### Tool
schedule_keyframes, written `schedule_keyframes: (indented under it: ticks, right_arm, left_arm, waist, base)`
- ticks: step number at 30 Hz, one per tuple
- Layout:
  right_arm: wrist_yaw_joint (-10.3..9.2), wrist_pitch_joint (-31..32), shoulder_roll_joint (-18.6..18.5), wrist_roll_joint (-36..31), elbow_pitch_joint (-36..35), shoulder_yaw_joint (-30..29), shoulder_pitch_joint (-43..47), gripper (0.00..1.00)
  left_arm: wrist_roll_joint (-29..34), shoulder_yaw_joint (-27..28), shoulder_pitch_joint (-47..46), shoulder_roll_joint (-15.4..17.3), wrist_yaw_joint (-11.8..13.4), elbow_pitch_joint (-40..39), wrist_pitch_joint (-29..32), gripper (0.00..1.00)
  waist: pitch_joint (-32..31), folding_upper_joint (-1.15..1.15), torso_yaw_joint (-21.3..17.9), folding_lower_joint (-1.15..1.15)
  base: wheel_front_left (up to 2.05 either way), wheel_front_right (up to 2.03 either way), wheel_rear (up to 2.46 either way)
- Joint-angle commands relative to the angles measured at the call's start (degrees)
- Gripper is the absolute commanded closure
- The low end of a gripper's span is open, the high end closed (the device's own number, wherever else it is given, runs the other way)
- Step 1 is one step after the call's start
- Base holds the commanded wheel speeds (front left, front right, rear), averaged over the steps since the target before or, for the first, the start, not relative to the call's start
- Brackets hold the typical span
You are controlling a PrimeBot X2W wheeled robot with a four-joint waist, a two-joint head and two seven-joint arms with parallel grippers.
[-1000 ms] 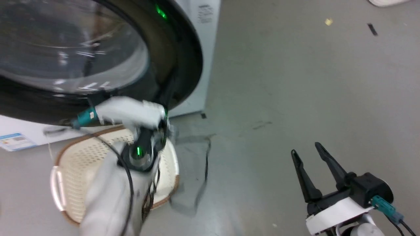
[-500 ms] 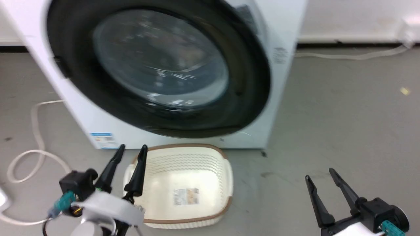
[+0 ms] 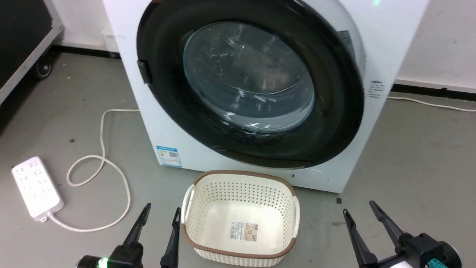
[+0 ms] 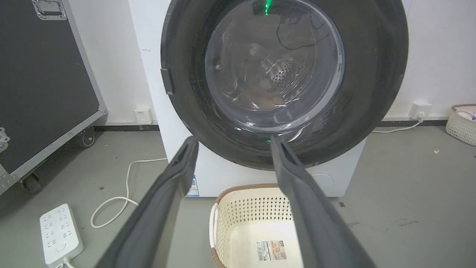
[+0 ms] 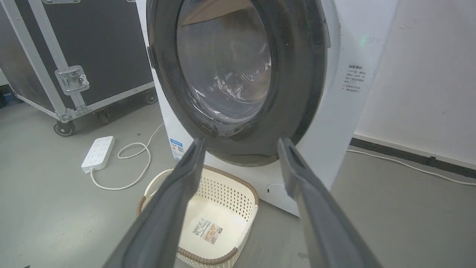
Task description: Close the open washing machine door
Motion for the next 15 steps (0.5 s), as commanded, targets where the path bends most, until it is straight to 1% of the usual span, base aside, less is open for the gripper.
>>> schedule_keyframes:
  ticks: [1,2,3,8,11,13,15]
  right_arm:
    - [0.03,-0.3,-0.2,-0.3,0.1,0.2,0.8,0.0]
    - [0.03,-0.3,-0.6,-0.2,0.0,0.5,0.7,0.0]
    - [0.03,-0.3,-2.1,0.0,-0.3,1.0,-0.6,1.0]
    - [0.03,-0.1,-7.2,0.7,-0.2,4.9,-6.1,1.0]
    - [0.03,1.3,-10.5,4.7,-0.2,7.5,-11.6,1.0]
    - [0.03,2.9,-15.1,5.3,0.0,10.6,-15.9,1.0]
    - [0.03,4.0,-18.5,8.2,0.9,12.1,-19.8,1.0]
  left_arm:
    - [0.6,0.0,-0.2,0.0,-0.4,0.4,-0.3,0.0]
    - [0.9,0.1,-0.6,-0.2,-0.5,0.5,-0.3,0.0]
    - [1.6,0.5,-2.1,-1.0,-0.4,0.2,-0.3,0.0]
    - [2.3,0.4,-4.6,-2.2,-0.7,0.1,-0.3,0.0]
    - [2.7,0.1,-5.5,-3.0,-0.4,-0.1,-0.3,0.0]
    - [2.8,-0.6,-6.4,-3.5,-0.5,-0.5,-0.3,0.0]
    - [3.0,-1.5,-7.5,-3.9,-0.7,-0.9,-0.3,0.0]
  waist:
    - [0.6,0.0,1.0,0.0]
    - [1.2,0.0,1.6,0.0]
    - [3.3,0.0,3.4,0.0]
    - [7.8,0.0,6.7,0.0]
    - [11.0,0.0,8.3,0.0]
    - [12.9,0.0,9.5,0.0]
    - [14.6,0.0,10.7,0.0]
  base:
    - [0.0,0.0,0.0]
    - [0.0,0.0,0.0]
    - [0.0,0.0,0.0]
    - [0.0,0.0,0.0]
    - [0.0,0.0,0.0]
    - [0.0,0.0,0.0]
    - [0.0,0.0,0.0]
